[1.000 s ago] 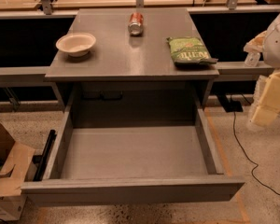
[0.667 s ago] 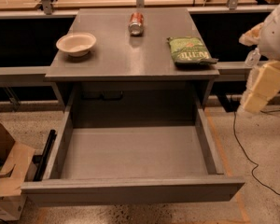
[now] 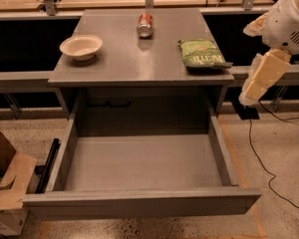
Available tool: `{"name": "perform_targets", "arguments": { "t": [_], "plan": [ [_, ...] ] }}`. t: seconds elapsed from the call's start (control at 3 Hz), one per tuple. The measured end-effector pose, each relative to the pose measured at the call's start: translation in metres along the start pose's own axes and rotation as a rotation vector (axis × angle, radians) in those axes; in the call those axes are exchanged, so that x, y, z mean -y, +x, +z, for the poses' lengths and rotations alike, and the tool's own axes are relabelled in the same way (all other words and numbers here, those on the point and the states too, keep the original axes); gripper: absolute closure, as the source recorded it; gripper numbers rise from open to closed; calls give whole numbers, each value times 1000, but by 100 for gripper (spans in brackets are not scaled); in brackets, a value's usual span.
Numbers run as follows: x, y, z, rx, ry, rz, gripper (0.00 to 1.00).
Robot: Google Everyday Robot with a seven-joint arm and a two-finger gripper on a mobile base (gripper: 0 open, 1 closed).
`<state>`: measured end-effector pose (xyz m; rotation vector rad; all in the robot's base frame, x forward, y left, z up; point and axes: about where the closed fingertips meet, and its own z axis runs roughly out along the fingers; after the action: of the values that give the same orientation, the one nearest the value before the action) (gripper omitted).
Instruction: Place green jalapeno chip bag into top drawer
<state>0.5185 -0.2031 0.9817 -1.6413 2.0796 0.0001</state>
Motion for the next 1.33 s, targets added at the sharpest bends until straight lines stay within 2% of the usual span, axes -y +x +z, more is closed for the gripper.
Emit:
{"name": "perform_targets", "arguments": {
  "t": [0.33,0.67,1.0,1.33],
  "plan": [
    [1,1,6,36,-10,11,0],
    [31,-13,33,125,5,44,0],
    [79,-23,65,240,24,127,0],
    [126,-17,105,315,43,247,0]
  ]
}}
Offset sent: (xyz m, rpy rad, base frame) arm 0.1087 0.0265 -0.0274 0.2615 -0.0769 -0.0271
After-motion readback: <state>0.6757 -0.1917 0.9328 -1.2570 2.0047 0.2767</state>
